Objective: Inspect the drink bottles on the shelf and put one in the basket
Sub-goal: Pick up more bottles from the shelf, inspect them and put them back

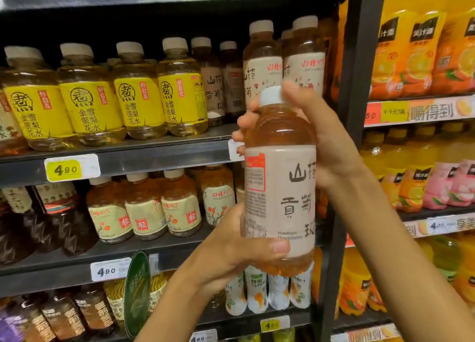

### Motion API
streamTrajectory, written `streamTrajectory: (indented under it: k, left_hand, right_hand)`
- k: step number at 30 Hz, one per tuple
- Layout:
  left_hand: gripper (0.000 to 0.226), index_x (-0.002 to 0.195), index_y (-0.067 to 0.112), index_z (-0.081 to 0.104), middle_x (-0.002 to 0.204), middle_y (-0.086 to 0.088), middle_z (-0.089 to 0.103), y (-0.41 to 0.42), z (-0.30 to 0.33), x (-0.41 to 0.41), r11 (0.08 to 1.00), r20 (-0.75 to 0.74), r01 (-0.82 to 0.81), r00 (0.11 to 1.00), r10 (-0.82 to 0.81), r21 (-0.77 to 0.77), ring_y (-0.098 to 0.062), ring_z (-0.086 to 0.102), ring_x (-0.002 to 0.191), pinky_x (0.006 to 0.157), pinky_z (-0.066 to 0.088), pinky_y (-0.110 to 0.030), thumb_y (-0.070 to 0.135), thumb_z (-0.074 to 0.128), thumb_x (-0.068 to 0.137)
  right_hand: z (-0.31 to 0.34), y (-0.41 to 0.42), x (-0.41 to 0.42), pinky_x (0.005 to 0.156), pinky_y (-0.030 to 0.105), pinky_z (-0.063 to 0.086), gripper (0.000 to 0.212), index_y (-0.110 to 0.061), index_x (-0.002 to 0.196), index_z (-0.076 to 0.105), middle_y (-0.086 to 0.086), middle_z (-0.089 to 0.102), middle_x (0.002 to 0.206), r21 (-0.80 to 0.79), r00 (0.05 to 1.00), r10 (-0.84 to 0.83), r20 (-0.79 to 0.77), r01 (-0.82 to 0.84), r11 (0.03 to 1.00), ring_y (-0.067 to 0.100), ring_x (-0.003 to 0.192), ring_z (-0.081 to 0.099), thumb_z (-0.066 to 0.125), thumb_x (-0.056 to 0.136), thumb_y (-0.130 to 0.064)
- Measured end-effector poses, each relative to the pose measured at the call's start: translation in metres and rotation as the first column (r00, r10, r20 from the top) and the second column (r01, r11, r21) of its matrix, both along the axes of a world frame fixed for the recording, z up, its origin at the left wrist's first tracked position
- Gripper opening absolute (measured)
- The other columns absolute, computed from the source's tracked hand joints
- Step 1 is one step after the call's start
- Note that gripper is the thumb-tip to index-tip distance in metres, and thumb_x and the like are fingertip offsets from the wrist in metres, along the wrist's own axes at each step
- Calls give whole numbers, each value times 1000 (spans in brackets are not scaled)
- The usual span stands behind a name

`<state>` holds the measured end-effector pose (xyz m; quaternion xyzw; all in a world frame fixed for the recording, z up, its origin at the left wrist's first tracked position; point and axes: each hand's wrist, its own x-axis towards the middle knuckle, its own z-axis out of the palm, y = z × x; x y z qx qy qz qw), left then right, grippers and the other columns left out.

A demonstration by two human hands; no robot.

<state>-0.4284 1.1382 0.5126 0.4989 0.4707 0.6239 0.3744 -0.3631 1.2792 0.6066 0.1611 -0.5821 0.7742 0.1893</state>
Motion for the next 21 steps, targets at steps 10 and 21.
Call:
streamTrajectory:
  k: [10,21]
  left_hand:
    - [76,121,39,46,111,21,67,5,2,9,917,-339,-398,860,382,23,3,64,101,76,51,-10,47,80,53]
    - [42,141,0,33,136,-19,54,-8,11,3,942,282,214,916,-286,259,-32,51,127,108,37,-45,1,37,99]
  right_hand:
    - [4,-5,-7,81,31,56,63,7,115,59,25,67,104,273,843,-538,6,516,812,24,83,68,57,90,-51]
    - [-11,0,-10,94,44,52,39,-12,109,61,11,67,97,-140,989,25,143,-5,990,30,100,64,66,80,-37]
